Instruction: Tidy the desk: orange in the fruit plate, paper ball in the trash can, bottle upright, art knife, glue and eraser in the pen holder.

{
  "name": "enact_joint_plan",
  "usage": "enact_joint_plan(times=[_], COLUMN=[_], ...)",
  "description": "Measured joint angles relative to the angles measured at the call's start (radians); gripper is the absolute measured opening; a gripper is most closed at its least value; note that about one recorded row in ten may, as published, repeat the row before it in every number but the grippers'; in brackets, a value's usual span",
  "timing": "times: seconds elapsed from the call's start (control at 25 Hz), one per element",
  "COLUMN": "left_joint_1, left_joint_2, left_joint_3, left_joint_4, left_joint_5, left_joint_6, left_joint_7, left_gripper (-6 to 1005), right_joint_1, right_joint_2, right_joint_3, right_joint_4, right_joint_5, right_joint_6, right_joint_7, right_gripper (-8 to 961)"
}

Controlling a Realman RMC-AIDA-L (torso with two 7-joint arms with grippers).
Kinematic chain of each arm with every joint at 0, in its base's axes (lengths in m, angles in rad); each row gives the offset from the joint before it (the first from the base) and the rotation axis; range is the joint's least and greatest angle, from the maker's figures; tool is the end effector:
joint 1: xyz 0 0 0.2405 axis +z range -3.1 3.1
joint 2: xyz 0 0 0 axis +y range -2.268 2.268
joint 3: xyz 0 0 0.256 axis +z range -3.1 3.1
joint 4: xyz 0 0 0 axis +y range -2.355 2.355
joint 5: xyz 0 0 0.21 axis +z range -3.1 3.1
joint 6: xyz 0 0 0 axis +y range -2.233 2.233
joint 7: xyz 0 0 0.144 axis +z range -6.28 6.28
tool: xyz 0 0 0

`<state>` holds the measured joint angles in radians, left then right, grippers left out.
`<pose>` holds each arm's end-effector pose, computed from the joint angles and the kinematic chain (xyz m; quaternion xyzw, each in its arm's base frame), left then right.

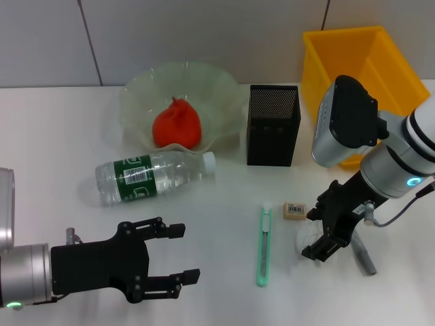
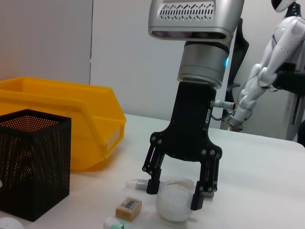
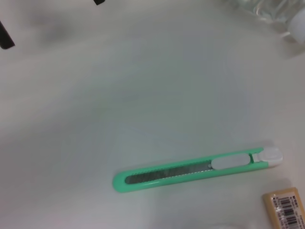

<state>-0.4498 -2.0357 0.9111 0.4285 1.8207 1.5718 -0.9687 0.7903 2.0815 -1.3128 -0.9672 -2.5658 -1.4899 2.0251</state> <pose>-0.2847 0.2805 -0.0350 -0.9565 -0.1088 -0.2532 0.0955 0.1866 0.3737 -0.0351 -0.9677 0.1312 -0.2073 0.0573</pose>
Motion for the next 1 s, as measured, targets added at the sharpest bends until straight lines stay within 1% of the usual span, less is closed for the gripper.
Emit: enact_joint_plan(times=[0.6, 0.8, 1.0], left_joint_1=[0.001, 0.000, 0.000], left_joint_2=[-0.004, -0.004, -0.005], left_joint_3=[0.000, 0.000, 0.000], left_joint_4=[0.009, 0.009, 0.009], left_joint_5=[0.000, 0.000, 0.000], left_joint_6=[-0.004, -0.004, -0.004], left_joint_7=[-0.002, -0.002, -0.002], left_gripper=[795, 795, 795], right_joint_1=[-0.001, 0.000, 0.000], right_joint_2=[0.002, 0.002, 0.002], right_joint_3=[-0.002, -0.002, -0.002], right_joint_4=[0.007, 0.008, 0.009], right_joint_5=[0.001, 0.001, 0.001], right_joint_6=[0.008, 0.006, 0.001], right_joint_7=[0.004, 0.005, 0.007], right_gripper=[642, 551, 551])
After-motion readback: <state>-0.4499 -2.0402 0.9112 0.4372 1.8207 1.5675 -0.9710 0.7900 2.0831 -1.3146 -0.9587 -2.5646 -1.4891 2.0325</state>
